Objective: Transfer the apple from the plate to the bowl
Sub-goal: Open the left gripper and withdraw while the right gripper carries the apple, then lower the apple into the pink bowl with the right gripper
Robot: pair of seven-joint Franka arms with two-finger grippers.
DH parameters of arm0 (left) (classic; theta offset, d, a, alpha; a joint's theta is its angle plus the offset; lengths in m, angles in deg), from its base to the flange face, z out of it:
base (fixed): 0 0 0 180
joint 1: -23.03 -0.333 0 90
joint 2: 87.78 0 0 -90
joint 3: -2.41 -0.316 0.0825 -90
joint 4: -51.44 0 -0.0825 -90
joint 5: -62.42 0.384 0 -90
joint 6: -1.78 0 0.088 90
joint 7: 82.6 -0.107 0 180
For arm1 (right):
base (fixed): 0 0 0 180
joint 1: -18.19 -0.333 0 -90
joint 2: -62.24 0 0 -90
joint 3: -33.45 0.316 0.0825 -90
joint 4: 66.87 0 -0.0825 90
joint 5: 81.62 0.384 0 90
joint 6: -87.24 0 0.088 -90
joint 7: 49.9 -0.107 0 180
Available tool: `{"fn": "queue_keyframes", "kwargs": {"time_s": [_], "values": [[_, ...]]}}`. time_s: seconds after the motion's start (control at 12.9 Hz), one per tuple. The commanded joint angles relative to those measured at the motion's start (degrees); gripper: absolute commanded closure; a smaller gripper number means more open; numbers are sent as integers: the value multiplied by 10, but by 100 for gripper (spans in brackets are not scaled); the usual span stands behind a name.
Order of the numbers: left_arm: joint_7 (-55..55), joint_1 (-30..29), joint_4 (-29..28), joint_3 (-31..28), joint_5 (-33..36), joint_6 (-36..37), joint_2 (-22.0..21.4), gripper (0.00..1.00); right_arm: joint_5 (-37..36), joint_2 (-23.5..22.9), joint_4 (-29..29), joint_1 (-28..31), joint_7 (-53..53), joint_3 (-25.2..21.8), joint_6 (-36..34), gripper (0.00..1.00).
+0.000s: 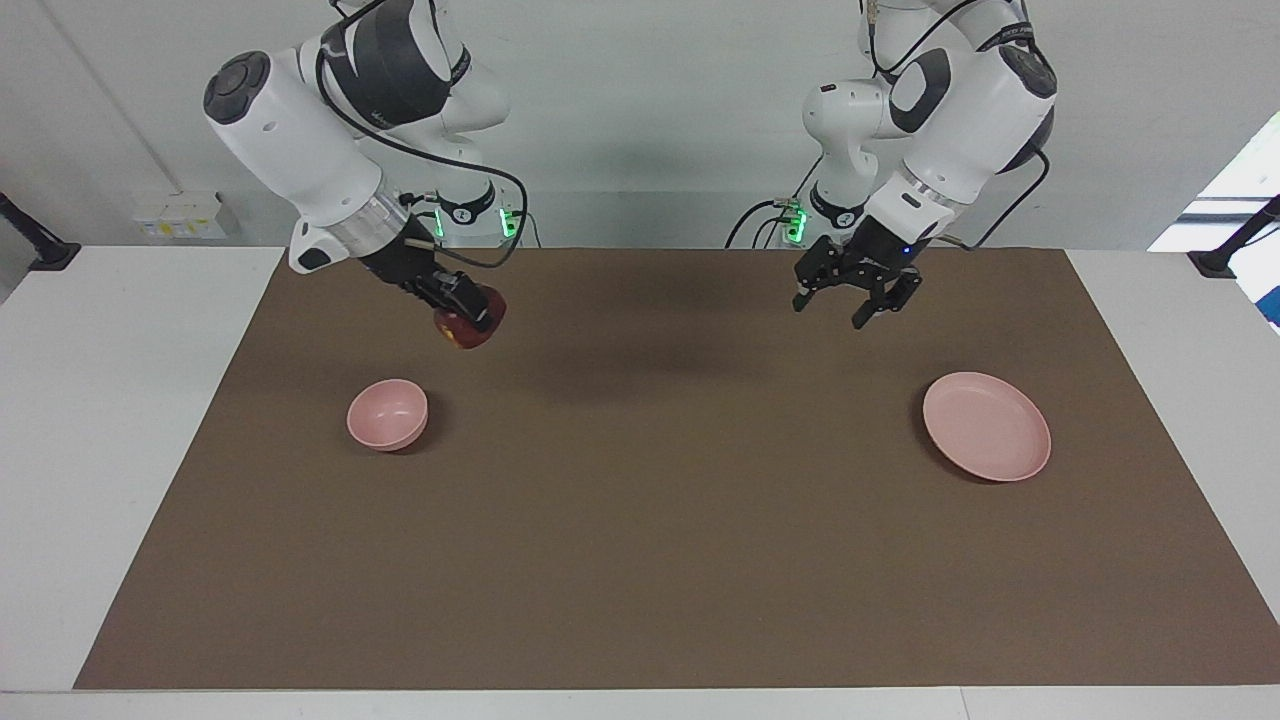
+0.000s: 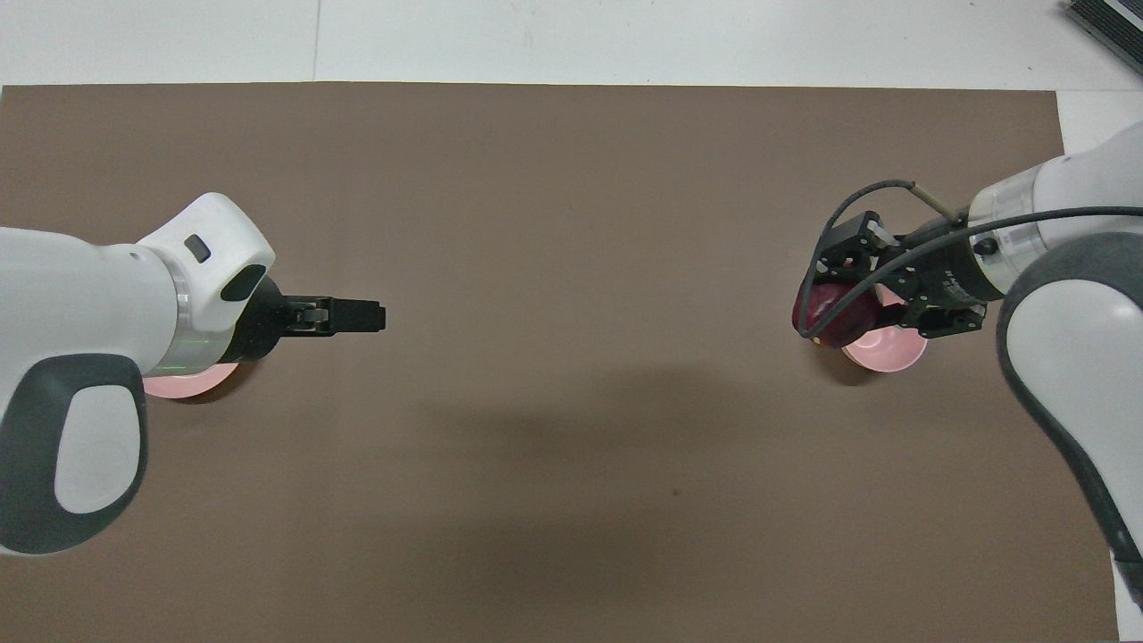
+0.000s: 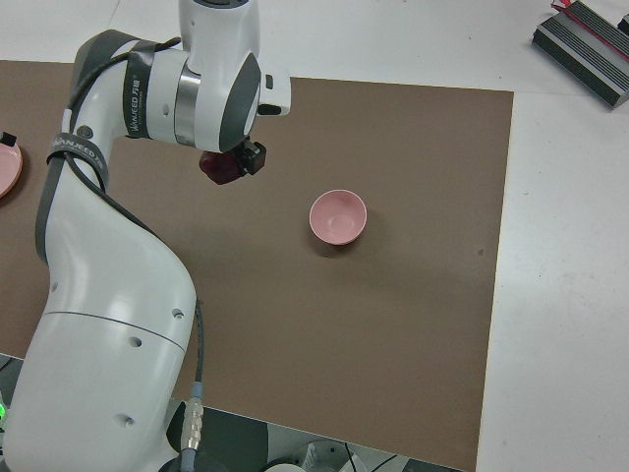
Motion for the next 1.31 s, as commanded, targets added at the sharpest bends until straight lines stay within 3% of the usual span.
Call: {"fn": "queue_keyframes", "kwargs": {"time_s": [0.0,0.23,0.46,0.62,1.24], "values": [[-34,51,85,-85,94,93,23,0,-46,-4,49,41,129,5,28,100],[-95,46,245,-131,105,265,55,0,-85,-11,127,68,215,5,131,100],[-104,32,317,-127,136,338,74,0,-93,-36,139,85,238,5,160,100],[-104,31,336,-132,137,356,83,0,-108,-40,139,85,239,5,176,100],[-101,21,322,-132,143,355,69,0,-110,-83,133,84,237,5,225,100]]}}
